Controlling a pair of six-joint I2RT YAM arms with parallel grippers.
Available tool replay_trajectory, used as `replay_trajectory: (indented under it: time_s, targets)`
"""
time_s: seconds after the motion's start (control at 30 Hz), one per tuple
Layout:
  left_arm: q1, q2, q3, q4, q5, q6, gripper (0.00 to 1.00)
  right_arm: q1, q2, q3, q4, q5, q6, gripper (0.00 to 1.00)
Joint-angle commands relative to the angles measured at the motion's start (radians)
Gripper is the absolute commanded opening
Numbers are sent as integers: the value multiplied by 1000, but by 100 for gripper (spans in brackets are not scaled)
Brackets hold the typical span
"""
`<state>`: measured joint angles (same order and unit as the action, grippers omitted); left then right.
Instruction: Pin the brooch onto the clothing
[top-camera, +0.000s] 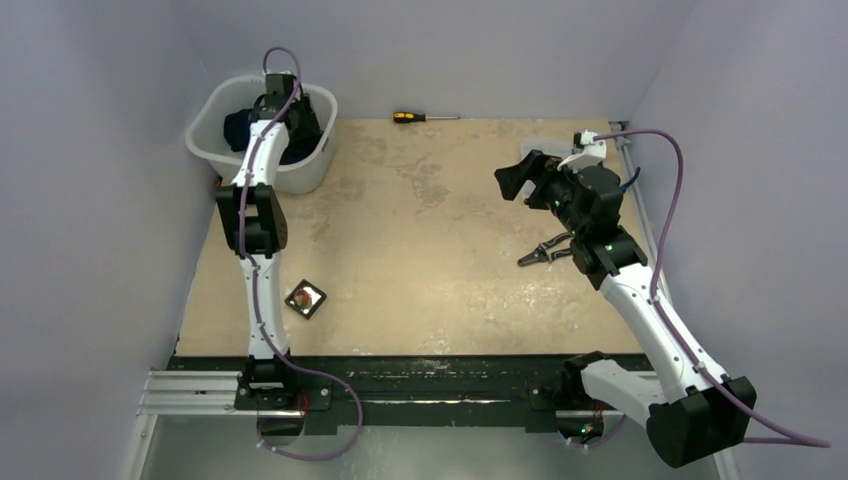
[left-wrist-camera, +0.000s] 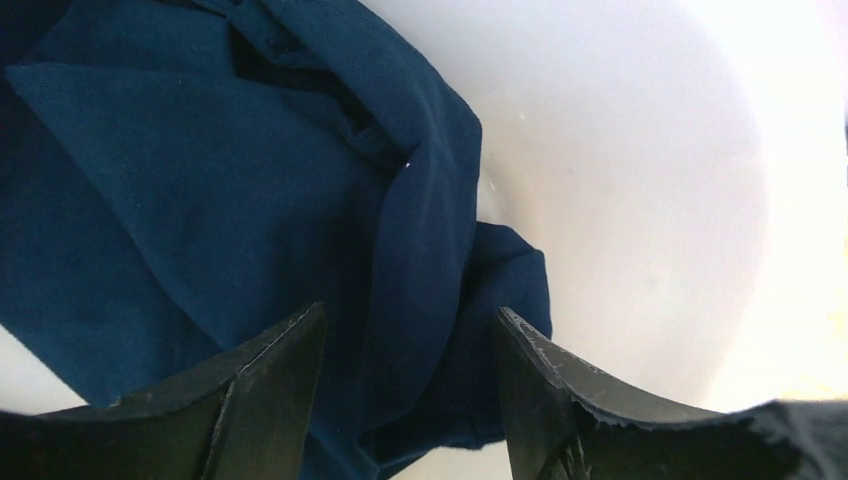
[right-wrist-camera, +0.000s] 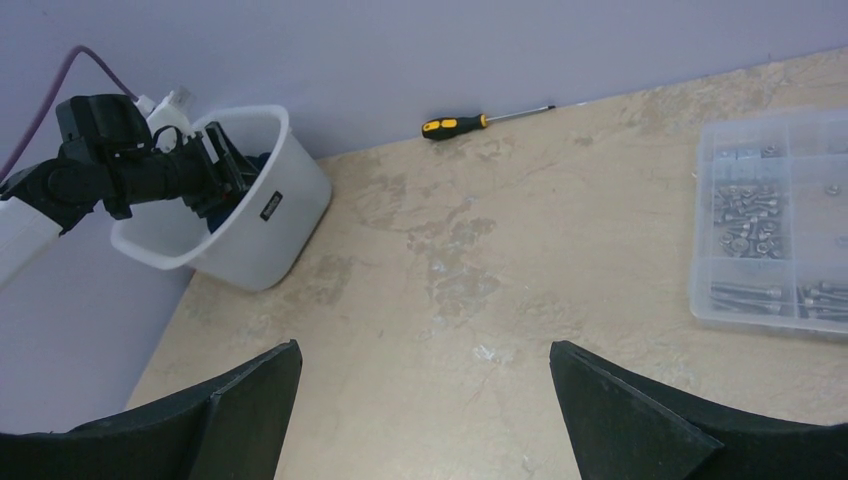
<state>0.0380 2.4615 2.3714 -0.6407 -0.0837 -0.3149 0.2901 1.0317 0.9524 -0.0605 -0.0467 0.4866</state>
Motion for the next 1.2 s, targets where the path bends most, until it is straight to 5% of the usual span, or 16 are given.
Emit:
replay_trajectory:
  time_s: [0.0, 0.3, 0.53, 0.7, 1.17]
  targets:
    - [16, 16, 33, 59, 25, -25, 60, 7, -6, 48, 2, 26, -29, 99]
    - [19, 55, 20, 82, 55, -37, 49, 15, -7, 43, 1, 37, -37, 99]
    - [20, 55, -7, 130, 121, -41, 28, 18, -4, 48, -1, 44, -43, 99]
    - [21, 50, -8, 143, 142, -41, 0, 20, -5, 49, -2, 44, -48, 99]
    - [20, -137, -112, 195, 170, -31, 0, 20, -2, 73, -16, 30, -37, 99]
